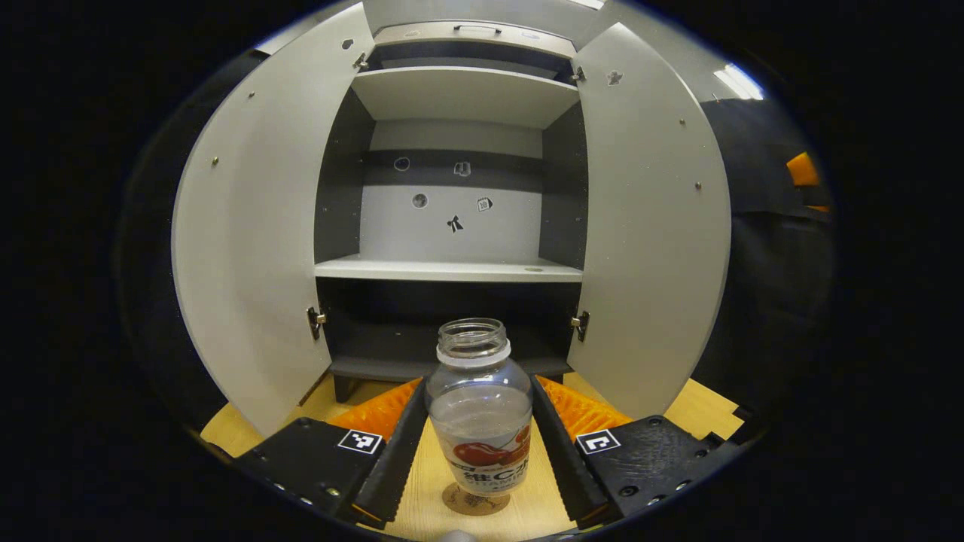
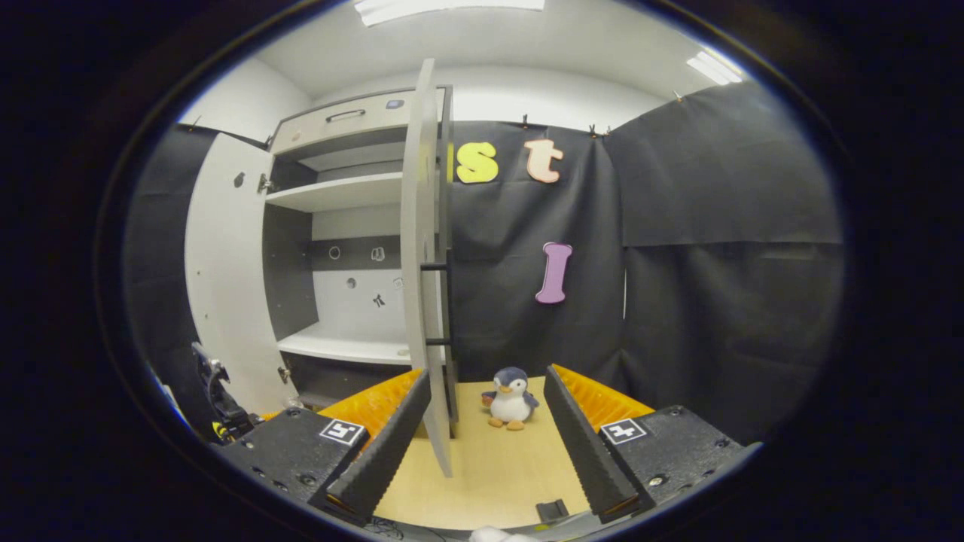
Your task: Grasp the bottle in the cabinet with the left hand and place it on the coaster, then close the right door with the right hand and the left door with the left hand.
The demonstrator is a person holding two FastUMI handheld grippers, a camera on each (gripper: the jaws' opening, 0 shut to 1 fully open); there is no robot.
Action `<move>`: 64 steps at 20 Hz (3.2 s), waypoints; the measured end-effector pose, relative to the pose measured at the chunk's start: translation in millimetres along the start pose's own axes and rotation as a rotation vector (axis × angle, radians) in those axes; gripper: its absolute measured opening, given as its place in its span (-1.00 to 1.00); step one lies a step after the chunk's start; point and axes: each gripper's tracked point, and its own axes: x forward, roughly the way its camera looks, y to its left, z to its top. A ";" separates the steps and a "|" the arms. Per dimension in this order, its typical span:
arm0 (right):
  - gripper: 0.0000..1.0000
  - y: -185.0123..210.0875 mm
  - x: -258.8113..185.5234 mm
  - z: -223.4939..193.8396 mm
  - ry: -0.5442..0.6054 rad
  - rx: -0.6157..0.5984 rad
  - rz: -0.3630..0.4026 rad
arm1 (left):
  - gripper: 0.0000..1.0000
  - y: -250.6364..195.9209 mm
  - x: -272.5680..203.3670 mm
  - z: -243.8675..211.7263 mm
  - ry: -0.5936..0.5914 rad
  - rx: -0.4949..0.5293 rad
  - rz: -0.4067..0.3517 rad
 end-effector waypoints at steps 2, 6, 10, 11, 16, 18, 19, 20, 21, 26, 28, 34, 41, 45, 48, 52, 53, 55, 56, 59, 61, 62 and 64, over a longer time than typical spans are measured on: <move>0.98 -5.5 0.1 -5.4 0.015 -0.012 -0.011 | 0.56 -2.6 4.3 -24.2 0.027 0.018 -0.008; 0.99 -16.4 1.4 -17.0 0.043 -0.037 -0.031 | 0.57 -3.1 11.9 -68.1 0.093 0.009 -0.015; 0.98 -24.1 5.8 -27.9 0.077 -0.054 -0.041 | 0.56 1.3 20.0 -90.1 0.103 0.017 -0.008; 0.98 -24.6 7.5 -30.3 0.086 -0.061 -0.043 | 0.58 1.3 21.3 -91.9 0.094 0.011 -0.011; 0.98 -14.5 13.7 -46.0 0.128 -0.096 -0.018 | 0.57 8.2 30.6 -101.6 0.080 0.029 -0.002; 1.00 -9.4 13.8 -50.2 0.140 -0.102 -0.006 | 0.58 4.9 31.8 -102.5 0.067 0.012 -0.023; 0.99 -7.4 15.1 -51.2 0.144 -0.110 -0.003 | 0.65 5.3 32.2 -102.9 0.056 0.021 -0.029; 0.98 -6.2 15.7 -52.4 0.149 -0.117 -0.002 | 0.57 5.3 32.5 -105.1 0.058 0.028 -0.030; 0.99 -5.1 15.8 -51.4 0.146 -0.121 0.001 | 0.57 4.9 32.6 -107.5 0.062 0.025 -0.033; 1.00 1.0 15.3 -51.0 0.148 -0.141 0.013 | 0.57 3.4 35.3 -106.9 0.039 0.028 -0.045; 1.00 4.6 15.8 -50.7 0.149 -0.144 0.021 | 0.58 3.8 35.7 -107.5 0.041 0.023 -0.040; 0.99 6.8 15.0 -49.7 0.146 -0.152 0.024 | 0.69 10.9 33.7 -111.1 0.058 0.041 -0.019; 0.99 8.5 10.5 -46.4 0.139 -0.144 0.029 | 0.87 11.1 30.8 -95.4 0.035 0.049 -0.021; 0.99 7.5 8.0 -44.7 0.134 -0.142 0.030 | 0.87 9.0 27.8 -89.9 0.026 0.078 -0.029; 1.00 8.4 7.4 -43.8 0.131 -0.142 0.032 | 0.87 6.3 27.5 -87.9 0.026 0.082 -0.033; 1.00 8.7 6.6 -42.7 0.130 -0.141 0.035 | 0.88 2.4 25.6 -80.6 0.019 0.085 -0.039; 1.00 7.6 6.1 -41.9 0.127 -0.139 0.036 | 0.87 2.0 25.1 -77.6 0.016 0.087 -0.040; 1.00 6.5 5.9 -40.2 0.122 -0.132 0.035 | 0.87 -0.2 24.8 -73.4 0.011 0.091 -0.041; 1.00 5.3 5.8 -39.2 0.121 -0.129 0.034 | 0.87 -1.5 24.3 -71.2 0.010 0.091 -0.043; 1.00 3.2 5.8 -35.4 0.110 -0.122 0.034 | 0.87 -3.2 21.7 -61.2 0.003 0.098 -0.041; 1.00 2.0 5.9 -29.8 0.095 -0.106 0.035 | 0.87 -3.8 17.0 -49.2 -0.002 0.107 -0.036; 0.99 1.3 7.2 -26.7 0.086 -0.097 0.034 | 0.88 -3.5 14.2 -40.0 -0.009 0.122 -0.031; 0.99 0.1 8.0 -19.9 0.063 -0.080 0.034 | 0.89 -5.5 6.5 -18.8 -0.030 0.131 -0.024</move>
